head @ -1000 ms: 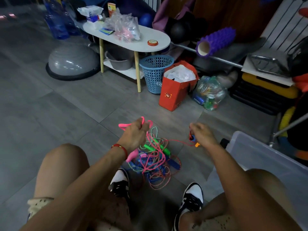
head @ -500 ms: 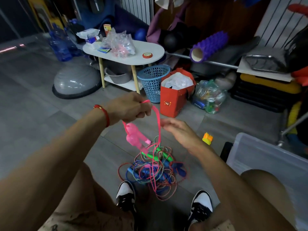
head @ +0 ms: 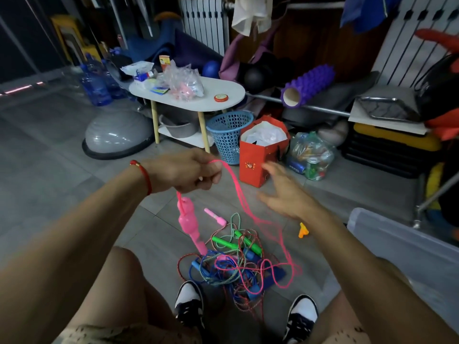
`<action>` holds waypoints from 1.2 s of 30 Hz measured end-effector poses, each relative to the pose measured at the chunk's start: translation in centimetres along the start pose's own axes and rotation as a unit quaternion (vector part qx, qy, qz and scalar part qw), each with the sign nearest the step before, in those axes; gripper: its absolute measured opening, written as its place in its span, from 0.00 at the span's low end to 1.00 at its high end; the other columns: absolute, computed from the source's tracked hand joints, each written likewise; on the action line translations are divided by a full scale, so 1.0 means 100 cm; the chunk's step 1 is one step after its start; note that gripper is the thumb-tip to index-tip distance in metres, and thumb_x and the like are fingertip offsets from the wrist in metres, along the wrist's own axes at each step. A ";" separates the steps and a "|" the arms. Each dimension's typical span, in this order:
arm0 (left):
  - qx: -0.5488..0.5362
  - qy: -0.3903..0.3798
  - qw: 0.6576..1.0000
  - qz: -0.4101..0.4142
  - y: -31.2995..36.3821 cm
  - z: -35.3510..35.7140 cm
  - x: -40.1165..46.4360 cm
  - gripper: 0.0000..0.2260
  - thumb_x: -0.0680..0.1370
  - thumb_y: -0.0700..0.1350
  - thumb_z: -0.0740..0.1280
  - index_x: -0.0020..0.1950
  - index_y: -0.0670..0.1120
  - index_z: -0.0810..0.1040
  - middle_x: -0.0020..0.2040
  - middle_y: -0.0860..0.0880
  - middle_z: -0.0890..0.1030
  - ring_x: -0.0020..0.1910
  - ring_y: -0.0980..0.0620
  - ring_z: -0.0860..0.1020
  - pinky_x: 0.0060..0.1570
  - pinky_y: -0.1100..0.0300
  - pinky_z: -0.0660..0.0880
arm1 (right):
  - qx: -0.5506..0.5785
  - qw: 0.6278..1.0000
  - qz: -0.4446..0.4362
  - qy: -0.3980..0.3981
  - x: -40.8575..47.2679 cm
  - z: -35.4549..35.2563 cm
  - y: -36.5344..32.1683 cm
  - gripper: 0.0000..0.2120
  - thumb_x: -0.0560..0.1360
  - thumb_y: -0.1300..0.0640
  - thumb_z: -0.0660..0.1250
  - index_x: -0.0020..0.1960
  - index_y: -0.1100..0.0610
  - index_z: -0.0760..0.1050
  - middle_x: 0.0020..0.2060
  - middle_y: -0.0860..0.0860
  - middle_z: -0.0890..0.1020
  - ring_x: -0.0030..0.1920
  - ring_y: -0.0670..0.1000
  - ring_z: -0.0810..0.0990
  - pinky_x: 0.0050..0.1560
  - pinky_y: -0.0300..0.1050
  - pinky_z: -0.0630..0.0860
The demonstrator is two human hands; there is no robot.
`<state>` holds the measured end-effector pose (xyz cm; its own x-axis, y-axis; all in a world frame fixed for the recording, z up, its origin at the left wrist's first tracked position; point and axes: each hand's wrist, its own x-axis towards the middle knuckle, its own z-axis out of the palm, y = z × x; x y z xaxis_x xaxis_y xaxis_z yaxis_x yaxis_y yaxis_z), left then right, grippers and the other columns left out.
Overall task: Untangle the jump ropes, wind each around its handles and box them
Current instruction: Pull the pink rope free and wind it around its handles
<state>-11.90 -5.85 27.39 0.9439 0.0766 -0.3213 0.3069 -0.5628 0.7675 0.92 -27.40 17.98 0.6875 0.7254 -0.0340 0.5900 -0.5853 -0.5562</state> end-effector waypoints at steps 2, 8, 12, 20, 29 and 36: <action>0.047 -0.049 0.998 0.008 0.005 0.012 0.004 0.14 0.85 0.47 0.59 0.43 0.43 0.76 0.30 0.50 0.71 0.27 0.52 0.60 0.25 0.62 0.57 | 0.148 0.978 -0.150 -0.006 -0.004 -0.007 -0.039 0.35 0.74 0.59 0.70 0.78 0.51 0.61 0.76 0.49 0.66 0.75 0.45 0.64 0.75 0.44 0.63; 0.060 -0.047 0.996 0.054 -0.002 0.035 0.005 0.15 0.74 0.35 0.61 0.30 0.50 0.76 0.28 0.50 0.69 0.29 0.49 0.63 0.27 0.59 0.60 | 0.026 0.977 -0.140 -0.161 -0.003 -0.037 -0.088 0.11 0.72 0.43 0.68 0.49 0.49 0.75 0.39 0.42 0.80 0.40 0.46 0.78 0.40 0.46 0.72; 0.008 0.010 0.995 0.096 -0.026 0.043 0.008 0.17 0.80 0.38 0.65 0.31 0.47 0.75 0.26 0.52 0.72 0.26 0.54 0.66 0.28 0.62 0.64 | -0.160 0.972 -0.135 -0.102 0.000 -0.041 -0.082 0.27 0.71 0.29 0.65 0.38 0.55 0.75 0.32 0.51 0.79 0.35 0.53 0.77 0.35 0.51 0.72; 0.018 0.217 0.963 0.158 -0.068 0.077 0.012 0.14 0.76 0.54 0.73 0.40 0.43 0.82 0.29 0.45 0.75 0.28 0.56 0.70 0.32 0.55 0.71 | 0.085 0.974 -0.184 -0.100 -0.007 -0.072 -0.065 0.16 0.77 0.40 0.67 0.44 0.51 0.84 0.41 0.62 0.84 0.47 0.65 0.82 0.54 0.66 0.76; -0.302 0.070 0.939 0.148 -0.072 0.109 0.008 0.10 0.69 0.39 0.70 0.48 0.37 0.80 0.44 0.39 0.82 0.45 0.48 0.80 0.48 0.56 0.76 | 0.184 0.967 -0.152 -0.091 -0.020 -0.079 -0.064 0.14 0.82 0.53 0.66 0.44 0.60 0.82 0.25 0.53 0.71 0.26 0.50 0.69 0.30 0.47 0.69; -0.428 -0.003 0.902 0.058 -0.077 0.139 -0.002 0.23 0.75 0.53 0.70 0.64 0.40 0.76 0.43 0.41 0.79 0.44 0.40 0.80 0.45 0.51 0.78 | 0.192 0.973 -0.119 -0.039 -0.017 -0.074 -0.069 0.14 0.81 0.55 0.67 0.43 0.63 0.83 0.30 0.60 0.78 0.27 0.42 0.66 0.31 0.35 0.66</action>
<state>-16.20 -12.99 13.81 0.9758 0.0528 -0.2120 0.1900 0.2742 0.9427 -1.20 -27.30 28.03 0.5075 0.8579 0.0804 0.5170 -0.2285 -0.8249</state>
